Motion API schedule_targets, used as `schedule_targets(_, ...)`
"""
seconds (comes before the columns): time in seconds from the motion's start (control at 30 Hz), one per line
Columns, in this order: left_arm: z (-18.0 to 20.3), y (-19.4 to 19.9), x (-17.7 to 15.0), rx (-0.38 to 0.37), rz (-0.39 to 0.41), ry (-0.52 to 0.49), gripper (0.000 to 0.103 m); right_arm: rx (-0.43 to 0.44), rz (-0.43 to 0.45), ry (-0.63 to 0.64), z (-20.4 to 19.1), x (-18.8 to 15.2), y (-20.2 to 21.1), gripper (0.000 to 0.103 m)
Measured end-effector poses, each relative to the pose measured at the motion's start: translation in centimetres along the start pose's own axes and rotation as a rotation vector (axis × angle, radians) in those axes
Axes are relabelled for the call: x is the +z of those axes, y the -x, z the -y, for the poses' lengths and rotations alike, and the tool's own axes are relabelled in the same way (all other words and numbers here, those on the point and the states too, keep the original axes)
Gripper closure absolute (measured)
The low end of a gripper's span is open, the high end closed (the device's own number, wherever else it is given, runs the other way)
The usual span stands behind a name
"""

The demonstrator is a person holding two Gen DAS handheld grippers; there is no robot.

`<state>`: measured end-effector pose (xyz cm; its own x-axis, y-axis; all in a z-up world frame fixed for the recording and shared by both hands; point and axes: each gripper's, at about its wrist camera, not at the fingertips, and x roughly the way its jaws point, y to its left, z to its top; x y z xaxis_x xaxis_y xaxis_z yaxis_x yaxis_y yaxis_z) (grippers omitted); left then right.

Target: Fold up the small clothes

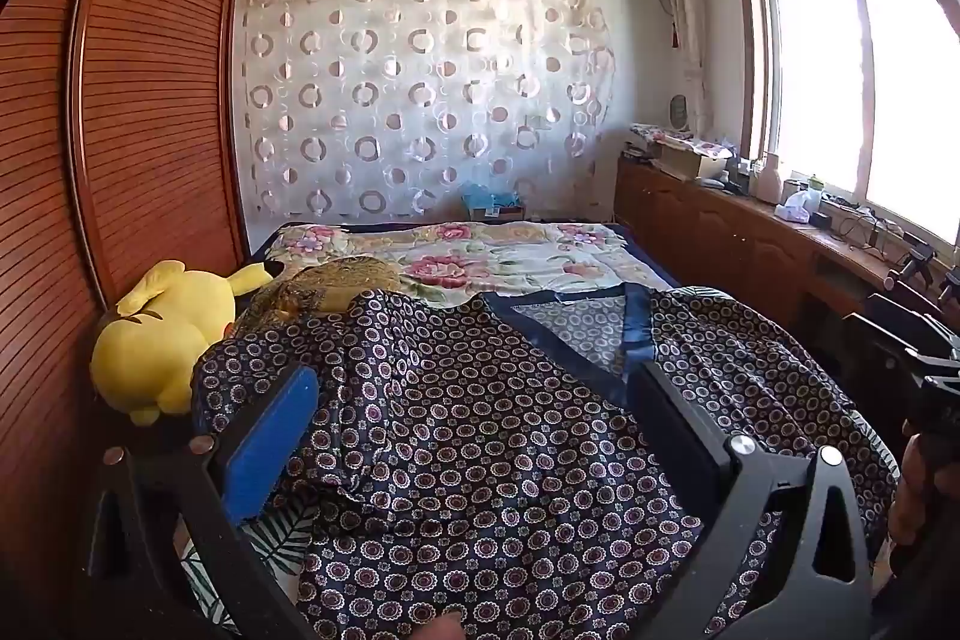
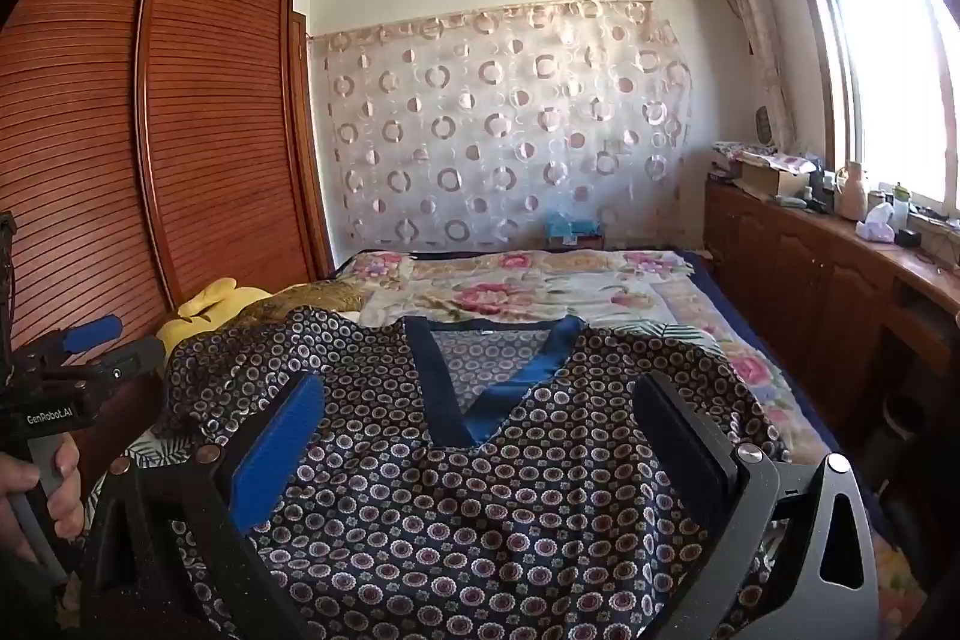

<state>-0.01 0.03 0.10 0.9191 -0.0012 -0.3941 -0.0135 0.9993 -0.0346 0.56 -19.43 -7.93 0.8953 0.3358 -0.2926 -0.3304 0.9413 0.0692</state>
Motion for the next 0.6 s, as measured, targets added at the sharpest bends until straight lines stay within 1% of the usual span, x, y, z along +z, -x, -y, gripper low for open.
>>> schedule_targets(0.43,-0.37,-0.01,0.06,0.004,0.008,-0.005,0.0,-0.005,0.0,0.011,-0.66,-0.51,0.31,0.0)
schedule_targets(0.47,-0.35,0.27,0.4,0.005,0.009,-0.006,0.0,0.003,-0.013,0.008,-0.05,-0.13,-0.25,0.0)
schedule_targets(0.6,-0.5,0.37,0.44,0.007,0.012,-0.009,0.0,0.003,-0.013,0.008,-0.06,-0.19,-0.36,0.0)
